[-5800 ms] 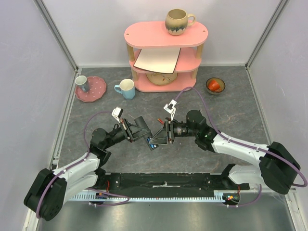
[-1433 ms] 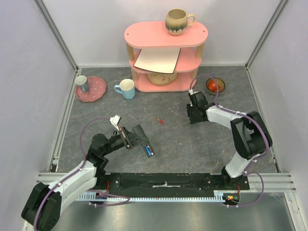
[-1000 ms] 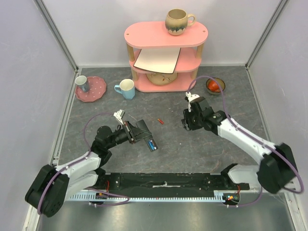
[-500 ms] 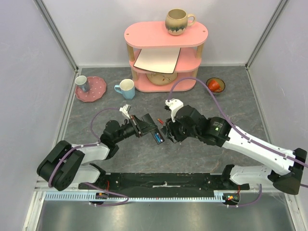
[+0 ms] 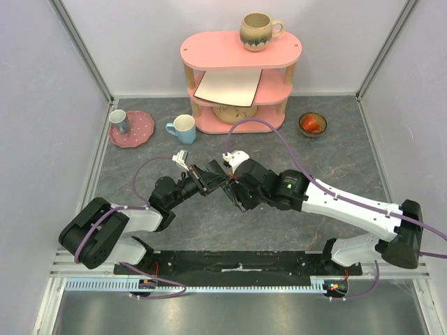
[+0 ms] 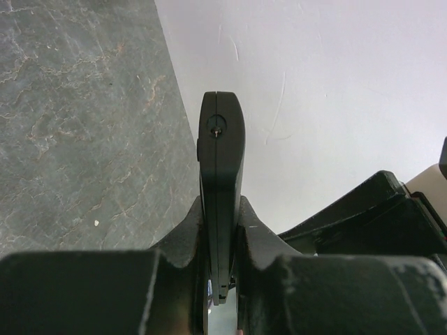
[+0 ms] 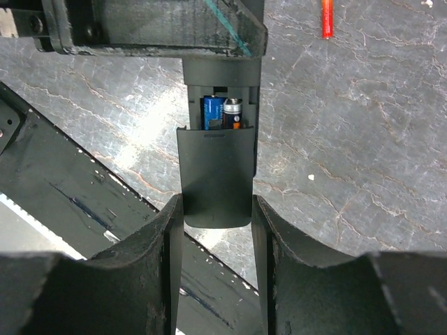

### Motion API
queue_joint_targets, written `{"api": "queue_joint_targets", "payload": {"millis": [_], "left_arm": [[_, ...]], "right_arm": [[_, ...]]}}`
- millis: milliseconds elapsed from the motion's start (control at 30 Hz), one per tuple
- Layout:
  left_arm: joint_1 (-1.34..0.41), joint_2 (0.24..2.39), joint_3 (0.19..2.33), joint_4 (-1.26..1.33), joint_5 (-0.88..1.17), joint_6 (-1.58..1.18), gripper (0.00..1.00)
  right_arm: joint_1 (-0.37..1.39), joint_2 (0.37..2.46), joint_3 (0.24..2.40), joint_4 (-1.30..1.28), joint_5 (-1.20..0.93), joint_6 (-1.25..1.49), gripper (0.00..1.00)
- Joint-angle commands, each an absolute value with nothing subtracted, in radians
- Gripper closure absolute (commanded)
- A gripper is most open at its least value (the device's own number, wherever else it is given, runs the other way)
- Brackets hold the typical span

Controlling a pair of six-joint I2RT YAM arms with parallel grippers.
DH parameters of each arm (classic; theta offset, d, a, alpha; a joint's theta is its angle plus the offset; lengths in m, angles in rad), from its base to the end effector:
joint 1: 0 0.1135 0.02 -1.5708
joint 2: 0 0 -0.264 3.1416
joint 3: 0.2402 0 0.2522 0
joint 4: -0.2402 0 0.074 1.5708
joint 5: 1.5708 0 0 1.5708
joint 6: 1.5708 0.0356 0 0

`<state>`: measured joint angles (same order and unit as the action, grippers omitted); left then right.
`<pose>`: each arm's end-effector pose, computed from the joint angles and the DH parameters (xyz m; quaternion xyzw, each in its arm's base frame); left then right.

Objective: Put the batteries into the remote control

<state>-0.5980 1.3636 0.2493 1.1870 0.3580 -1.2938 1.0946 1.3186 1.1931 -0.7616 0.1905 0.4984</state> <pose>0.1869 -0.1424 0.1862 -0.1059 0.6744 -0.6554 0.3233 0.1314 0.2400 0.3135 -0.2450 0.9059 0.1759 0.2974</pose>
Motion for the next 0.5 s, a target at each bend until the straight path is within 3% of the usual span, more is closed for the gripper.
{"api": "queue_joint_targets", "payload": {"millis": [0,467], "left_arm": [[-0.604,1.379,0.252,1.281,0.342,-1.328,0.98],[-0.604,1.419,0.242,1.328,0.37,-1.365,0.98]], "right_arm": [[1.103,1.348,1.264,-0.749,0.225,0.502,0.84],[1.104,1.416,1.322,-0.825,0.281,0.462,0.85]]}}
